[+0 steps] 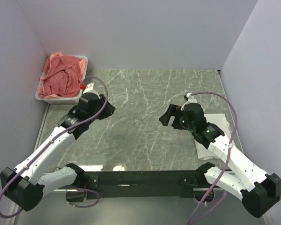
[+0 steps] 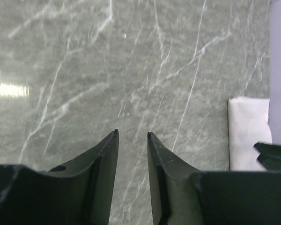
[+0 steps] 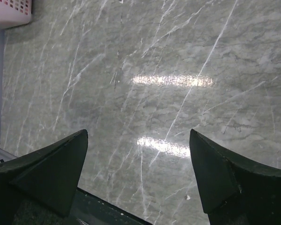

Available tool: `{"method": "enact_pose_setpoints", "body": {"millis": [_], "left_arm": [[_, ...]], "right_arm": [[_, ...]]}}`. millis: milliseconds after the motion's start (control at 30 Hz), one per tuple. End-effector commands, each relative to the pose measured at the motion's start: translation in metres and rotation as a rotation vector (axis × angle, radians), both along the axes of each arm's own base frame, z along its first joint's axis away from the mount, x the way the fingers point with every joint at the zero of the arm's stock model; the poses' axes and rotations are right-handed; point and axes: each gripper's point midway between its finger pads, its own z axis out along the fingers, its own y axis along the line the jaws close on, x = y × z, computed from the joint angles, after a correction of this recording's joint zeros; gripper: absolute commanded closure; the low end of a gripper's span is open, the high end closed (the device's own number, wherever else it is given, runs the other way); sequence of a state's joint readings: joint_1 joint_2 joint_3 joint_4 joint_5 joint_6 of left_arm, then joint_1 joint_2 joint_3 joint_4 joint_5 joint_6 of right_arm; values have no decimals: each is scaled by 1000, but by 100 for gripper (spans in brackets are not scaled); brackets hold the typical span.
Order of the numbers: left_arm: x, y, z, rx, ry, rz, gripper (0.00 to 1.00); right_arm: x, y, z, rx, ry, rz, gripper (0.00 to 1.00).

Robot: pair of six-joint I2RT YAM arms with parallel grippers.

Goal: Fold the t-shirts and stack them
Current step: Grab the tshirt from the pile

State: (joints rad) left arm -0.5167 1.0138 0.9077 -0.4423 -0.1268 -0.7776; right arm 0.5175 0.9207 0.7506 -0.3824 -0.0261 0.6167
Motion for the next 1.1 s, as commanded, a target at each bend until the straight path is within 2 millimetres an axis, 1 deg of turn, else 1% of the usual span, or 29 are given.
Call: {"method": "enact_pose_setpoints", "body": {"millis": [0, 33, 67, 100, 133, 167, 200, 233, 267, 300, 333, 367, 400, 433, 467, 500, 533, 600, 633, 667, 700, 800, 833, 867, 900, 933, 1000, 1033, 1067], "left_arm": [[23, 15, 33, 27, -60, 79, 61], [33, 18, 39, 31, -65, 96, 60], [39, 23, 42, 32, -66, 112, 59], [52, 41, 44, 29, -62, 170, 55], [66, 48, 50, 14, -62, 199, 55], [76, 54, 53, -2, -59, 216, 55], [88, 75, 56, -2, -60, 281, 47], [106, 82, 64, 5, -69, 315, 43], [115, 93, 67, 23, -73, 361, 43], [127, 116, 72, 48, -87, 442, 40], [145, 126, 77, 57, -93, 483, 38], [154, 138, 77, 67, -92, 521, 37], [164, 161, 78, 91, -93, 591, 37], [179, 171, 74, 97, -79, 626, 37], [187, 181, 71, 106, -74, 653, 36], [199, 203, 64, 139, -63, 722, 35], [205, 211, 59, 152, -55, 749, 34], [219, 240, 53, 167, -57, 796, 35], [237, 249, 42, 187, -40, 811, 35], [246, 254, 36, 198, -26, 814, 36], [264, 262, 22, 218, 4, 823, 37], [289, 269, -1, 272, 36, 813, 38], [302, 271, -17, 279, 55, 808, 39], [307, 274, -23, 277, 64, 818, 39], [314, 276, -23, 272, 53, 822, 39], [319, 276, -43, 283, 84, 818, 40], [326, 283, -54, 292, 97, 834, 41], [326, 286, -56, 286, 102, 843, 43], [327, 287, -57, 279, 103, 839, 48]], "right_arm": [[-3, 6, 9, 44, 0, 1, 5], [-4, 6, 7, 49, 2, 3, 5], [-7, 6, 0, 49, 12, 10, 5], [-9, 6, -3, 46, 16, 17, 5], [-9, 7, -4, 46, 15, 26, 5], [-11, 7, -10, 36, 26, 31, 5], [-11, 6, -13, 26, 31, 33, 5], [-12, 6, -15, 22, 41, 34, 5], [-13, 7, -19, 17, 56, 44, 5], [-14, 8, -21, 18, 60, 50, 5], [-14, 8, -21, 18, 61, 53, 5], [-15, 8, -22, 15, 67, 54, 5], [-15, 8, -24, 12, 70, 57, 5], [-16, 9, -24, 10, 76, 63, 5], [-16, 9, -23, 12, 76, 66, 5], [-17, 10, -23, 12, 80, 74, 5], [-18, 11, -23, 11, 84, 80, 5], [-18, 14, -19, 12, 79, 100, 5], [-18, 12, -20, 6, 86, 95, 6], [-17, 12, -20, 5, 83, 92, 6], [-17, 11, -19, 6, 80, 89, 6], [-19, 14, -18, 18, 77, 107, 6], [-20, 14, -19, 15, 78, 112, 6], [-20, 15, -19, 15, 78, 115, 6], [-20, 14, -20, 12, 79, 114, 6], [-21, 14, -21, 10, 82, 114, 6], [-22, 13, -25, 5, 89, 118, 6], [-23, 13, -26, 1, 92, 119, 6], [-24, 12, -27, -4, 97, 117, 6]]}}
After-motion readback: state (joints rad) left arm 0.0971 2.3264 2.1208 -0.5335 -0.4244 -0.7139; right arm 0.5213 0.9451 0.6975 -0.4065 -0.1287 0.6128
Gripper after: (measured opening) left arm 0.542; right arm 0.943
